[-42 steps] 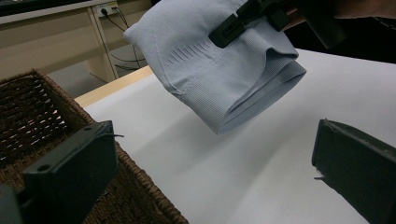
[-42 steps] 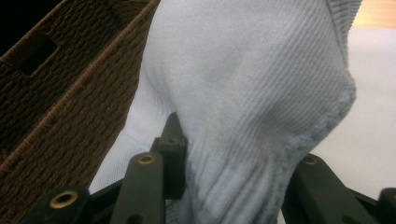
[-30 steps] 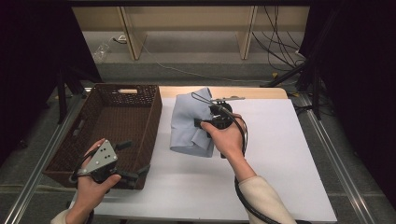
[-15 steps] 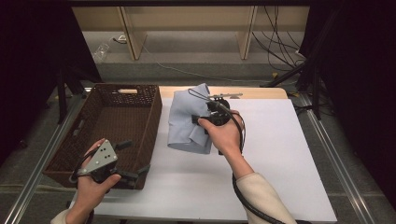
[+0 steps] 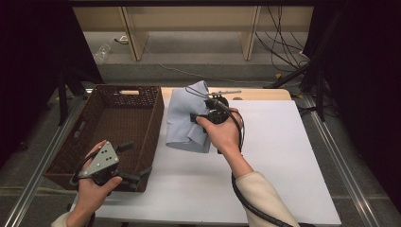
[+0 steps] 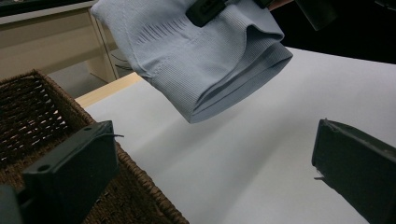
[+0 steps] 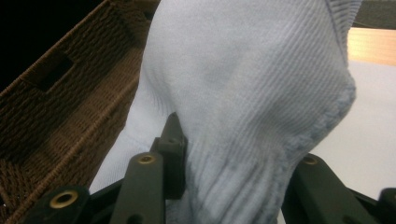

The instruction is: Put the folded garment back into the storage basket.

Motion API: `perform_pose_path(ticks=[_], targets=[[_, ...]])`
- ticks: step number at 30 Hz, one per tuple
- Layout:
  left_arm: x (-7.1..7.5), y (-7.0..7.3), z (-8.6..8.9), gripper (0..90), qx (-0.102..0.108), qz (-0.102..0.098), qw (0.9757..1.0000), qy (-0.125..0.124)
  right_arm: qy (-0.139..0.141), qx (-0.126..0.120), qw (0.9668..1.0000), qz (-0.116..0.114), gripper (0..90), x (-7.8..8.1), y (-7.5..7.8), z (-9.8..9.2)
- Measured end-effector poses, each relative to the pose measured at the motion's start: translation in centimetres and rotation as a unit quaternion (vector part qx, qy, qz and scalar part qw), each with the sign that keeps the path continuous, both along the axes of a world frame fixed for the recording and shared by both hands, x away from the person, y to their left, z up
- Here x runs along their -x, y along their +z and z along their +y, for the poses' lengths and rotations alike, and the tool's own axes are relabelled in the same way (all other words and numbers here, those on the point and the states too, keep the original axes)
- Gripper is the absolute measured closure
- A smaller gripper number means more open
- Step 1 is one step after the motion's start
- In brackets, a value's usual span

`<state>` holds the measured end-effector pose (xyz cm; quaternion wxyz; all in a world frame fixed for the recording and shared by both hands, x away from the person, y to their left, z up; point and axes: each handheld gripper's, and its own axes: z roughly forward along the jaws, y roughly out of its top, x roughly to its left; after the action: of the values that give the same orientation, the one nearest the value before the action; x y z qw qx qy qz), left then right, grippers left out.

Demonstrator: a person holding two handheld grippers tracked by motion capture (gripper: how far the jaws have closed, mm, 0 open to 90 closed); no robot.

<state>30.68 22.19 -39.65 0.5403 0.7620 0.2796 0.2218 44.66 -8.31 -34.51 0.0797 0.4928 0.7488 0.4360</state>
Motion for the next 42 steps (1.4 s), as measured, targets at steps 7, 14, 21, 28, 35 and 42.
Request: perform_pose_path(ticks=[7,14,21,28,35,42], targets=[[0.0,0.0,0.0,0.0,0.001,0.0,1.0,0.001,0.002,0.001,1.0,0.0,62.4,-0.2,0.3,0.6],[0.0,0.1,0.1,0.0,0.002,-0.001,1.0,0.002,0.006,0.003,1.0,-0.002,62.4,-0.4,0.5,1.2],[0.0,0.1,0.1,0.0,0.002,-0.001,1.0,0.002,0.008,0.003,1.0,-0.003,62.4,-0.4,0.8,1.7],[0.0,0.2,0.1,0.0,0.004,-0.003,1.0,0.003,0.008,0.003,1.0,-0.004,62.5,-0.7,1.1,2.1],[0.0,0.2,0.1,0.0,0.004,-0.002,1.0,0.003,0.01,0.004,0.9999,-0.005,62.4,-0.8,1.3,2.5],[0.0,0.2,0.2,0.0,0.005,-0.003,1.0,0.004,0.012,0.003,0.9999,-0.007,62.4,-0.9,1.5,2.9]])
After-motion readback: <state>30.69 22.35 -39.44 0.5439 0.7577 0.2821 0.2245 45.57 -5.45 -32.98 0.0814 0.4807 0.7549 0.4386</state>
